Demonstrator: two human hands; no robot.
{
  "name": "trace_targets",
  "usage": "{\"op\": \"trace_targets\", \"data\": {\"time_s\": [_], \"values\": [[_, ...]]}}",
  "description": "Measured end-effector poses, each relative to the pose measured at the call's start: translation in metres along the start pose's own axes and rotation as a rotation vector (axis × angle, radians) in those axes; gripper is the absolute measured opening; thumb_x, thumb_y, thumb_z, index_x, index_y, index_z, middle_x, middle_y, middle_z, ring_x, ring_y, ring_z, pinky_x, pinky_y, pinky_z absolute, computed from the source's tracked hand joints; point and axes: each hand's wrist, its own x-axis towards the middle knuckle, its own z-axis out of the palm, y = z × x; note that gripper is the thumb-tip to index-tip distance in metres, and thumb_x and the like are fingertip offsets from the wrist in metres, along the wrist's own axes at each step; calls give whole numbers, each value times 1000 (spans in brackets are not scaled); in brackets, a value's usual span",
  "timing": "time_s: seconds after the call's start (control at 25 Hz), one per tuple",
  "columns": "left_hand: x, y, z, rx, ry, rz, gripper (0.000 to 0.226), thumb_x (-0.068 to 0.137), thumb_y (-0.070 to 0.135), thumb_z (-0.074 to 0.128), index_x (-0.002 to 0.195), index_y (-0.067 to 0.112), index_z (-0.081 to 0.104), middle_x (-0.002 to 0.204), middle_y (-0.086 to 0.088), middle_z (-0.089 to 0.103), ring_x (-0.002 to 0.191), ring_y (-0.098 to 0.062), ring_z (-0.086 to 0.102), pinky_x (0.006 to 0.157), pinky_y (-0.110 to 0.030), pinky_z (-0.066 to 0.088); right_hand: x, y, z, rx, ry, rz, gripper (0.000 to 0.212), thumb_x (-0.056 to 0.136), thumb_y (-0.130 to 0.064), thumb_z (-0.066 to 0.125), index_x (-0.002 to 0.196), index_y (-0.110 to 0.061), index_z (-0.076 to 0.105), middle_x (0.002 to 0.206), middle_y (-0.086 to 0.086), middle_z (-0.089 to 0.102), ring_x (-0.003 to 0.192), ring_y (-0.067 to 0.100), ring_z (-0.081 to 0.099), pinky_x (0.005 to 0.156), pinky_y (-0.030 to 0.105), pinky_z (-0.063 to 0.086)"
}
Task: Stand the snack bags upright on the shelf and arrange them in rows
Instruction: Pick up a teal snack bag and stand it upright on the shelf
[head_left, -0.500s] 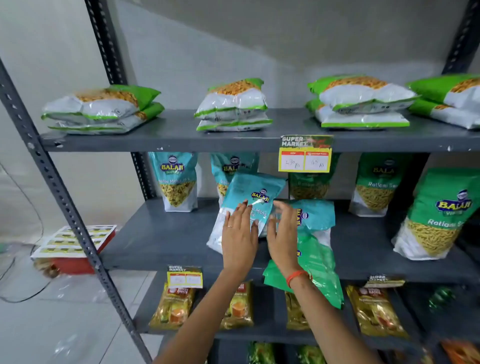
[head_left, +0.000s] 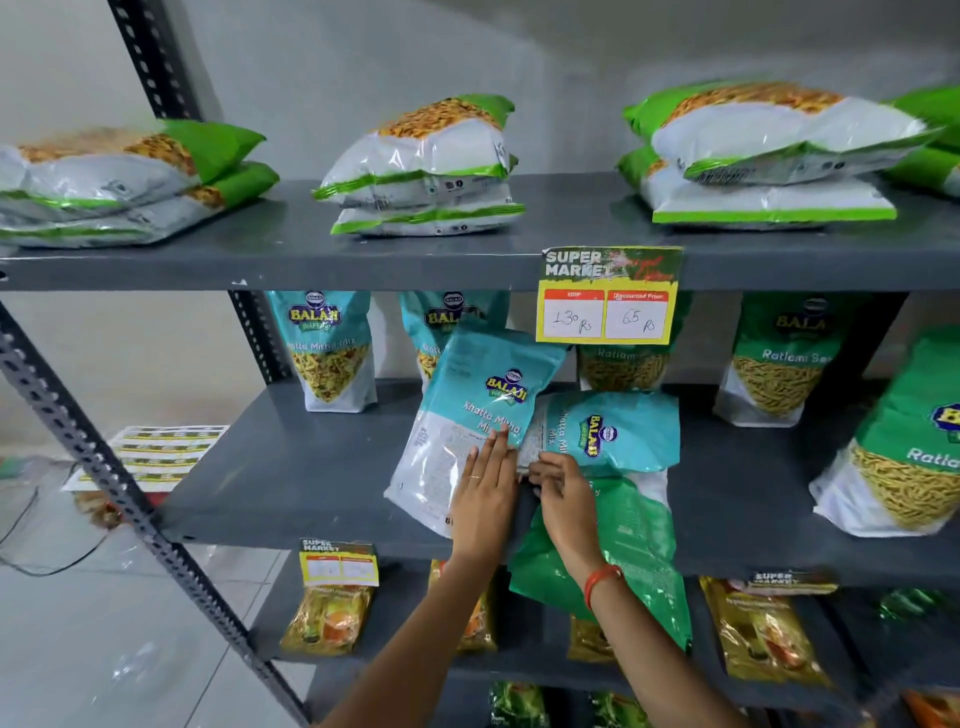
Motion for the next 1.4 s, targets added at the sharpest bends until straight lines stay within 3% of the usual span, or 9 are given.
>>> {"op": "trace_targets", "data": {"time_s": [0.32, 0.44, 0.56, 0.72, 0.88, 1.0, 1.08, 1.24, 1.4], "values": [[-2, -6, 16, -54, 205, -49, 22, 86, 10, 43, 106, 9, 52, 133, -10, 58, 122, -22, 56, 111, -33, 31, 17, 7, 11, 152, -91, 29, 27, 96, 0, 36, 114, -3, 56, 109, 8, 61, 107, 23, 60, 100, 40, 49], [-16, -9, 1, -212, 350, -208, 31, 93, 9, 37, 121, 7, 50, 133, -10, 57, 124, -26, 52, 112, -39, 32, 21, 1, 24, 356, -157, 139, 29, 96, 4, 32, 118, 3, 51, 113, 11, 57, 109, 23, 57, 87, 18, 52], [-17, -22, -30, -329, 505, -418, 29, 97, 16, 36, 120, 11, 52, 122, -8, 63, 112, -26, 55, 101, -44, 43, 17, -6, 48, 479, -260, 253, 28, 95, 2, 34, 116, 0, 53, 110, 10, 58, 100, 16, 56, 82, 14, 48], [-13, -54, -73, -511, 591, -540, 12, 94, 8, 45, 100, 3, 54, 87, -5, 63, 72, -17, 54, 63, -24, 35, 10, 2, 85, 587, -295, 354, 31, 99, -16, 38, 126, -11, 50, 121, 4, 59, 98, 7, 59, 80, 14, 50], [-10, -105, -99, -854, 541, -752, 16, 92, 23, 55, 90, 8, 52, 78, -2, 57, 75, -17, 52, 69, -33, 42, 9, -12, 102, 614, -332, 348, 32, 99, -33, 36, 119, -21, 58, 112, -4, 67, 103, 9, 63, 88, 25, 51], [-18, -130, -109, -1056, 474, -872, 18, 88, 25, 61, 88, 9, 53, 72, 1, 54, 74, -16, 49, 69, -32, 42, 4, -23, 106, 502, -212, 363, 23, 94, -20, 46, 88, -20, 68, 101, 7, 70, 100, 24, 64, 93, 40, 49], [-26, -137, -120, -1166, 444, -896, 15, 88, 22, 62, 87, 9, 56, 73, -1, 55, 76, -17, 51, 71, -31, 44, -7, -34, 98, 471, -123, 337, 29, 93, -5, 43, 73, -17, 61, 85, 6, 66, 84, 22, 61, 81, 34, 49], [-51, -140, -150, -1370, 293, -810, 11, 91, 16, 56, 92, 6, 59, 74, -3, 57, 66, -15, 53, 56, -19, 48, -46, -68, 74, 440, -136, 253, 26, 94, -5, 45, 76, -17, 58, 80, 1, 62, 72, 12, 58, 69, 24, 47], [-65, -139, -168, -1456, 210, -760, 20, 91, 16, 55, 104, 1, 60, 96, -17, 59, 89, -29, 55, 78, -39, 46, -71, -90, 55, 382, -152, 211, 25, 93, -6, 49, 74, -19, 60, 83, 1, 63, 75, 11, 60, 68, 26, 49]]}}
